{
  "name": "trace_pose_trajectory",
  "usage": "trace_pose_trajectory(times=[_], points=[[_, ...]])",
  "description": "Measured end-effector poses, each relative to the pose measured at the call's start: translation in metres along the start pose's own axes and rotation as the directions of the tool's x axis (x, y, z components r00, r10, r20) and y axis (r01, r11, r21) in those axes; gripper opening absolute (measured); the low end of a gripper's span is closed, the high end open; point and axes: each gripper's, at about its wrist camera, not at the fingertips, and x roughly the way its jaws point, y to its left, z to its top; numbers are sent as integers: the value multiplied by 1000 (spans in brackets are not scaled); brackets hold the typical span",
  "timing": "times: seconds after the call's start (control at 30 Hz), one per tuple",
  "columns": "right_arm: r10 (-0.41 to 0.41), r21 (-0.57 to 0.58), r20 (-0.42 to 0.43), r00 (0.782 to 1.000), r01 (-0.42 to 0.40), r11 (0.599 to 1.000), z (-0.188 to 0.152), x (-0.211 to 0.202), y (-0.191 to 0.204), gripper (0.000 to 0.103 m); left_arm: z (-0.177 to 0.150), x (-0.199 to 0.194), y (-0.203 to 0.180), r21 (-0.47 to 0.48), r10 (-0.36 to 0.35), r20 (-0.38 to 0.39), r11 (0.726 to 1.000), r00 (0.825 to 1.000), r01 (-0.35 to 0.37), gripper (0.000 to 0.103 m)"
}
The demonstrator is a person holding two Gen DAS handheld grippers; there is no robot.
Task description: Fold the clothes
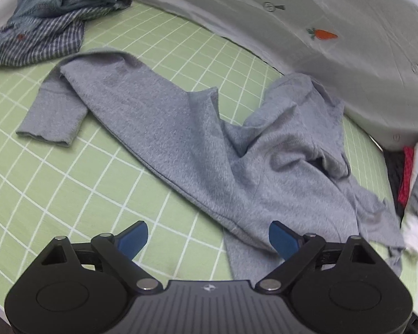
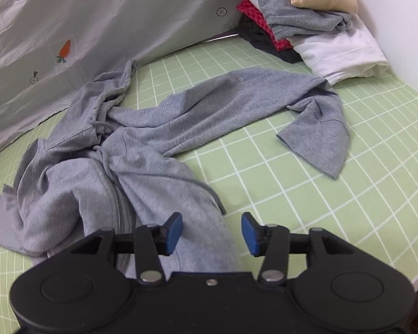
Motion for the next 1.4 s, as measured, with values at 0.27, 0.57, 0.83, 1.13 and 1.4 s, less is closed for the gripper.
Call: trace_pose_trajectory(times=[0.27,0.57,0.83,1.13,1.4], points=[[-23,70,-29,999,25,997,16,29,3,61,34,53,2,-26,-37,-92,999,995,35,64],[-75,147,-82,994,86,985,35,59,3,61,62,88,5,-1,-40,-142,999,989,41,4],[-100,118,-128,987,116,986,39,77,12,61,100,89,6,40,-74,-30,996,997,75,3],[-75,71,-119,990,83,994,47,79,15,61,197,89,-19,76,-25,216,997,976,8,3],[-59,66,-119,991,68,995,45,78,13,61,147,72,-7,153,-27,119,988,993,8,30]])
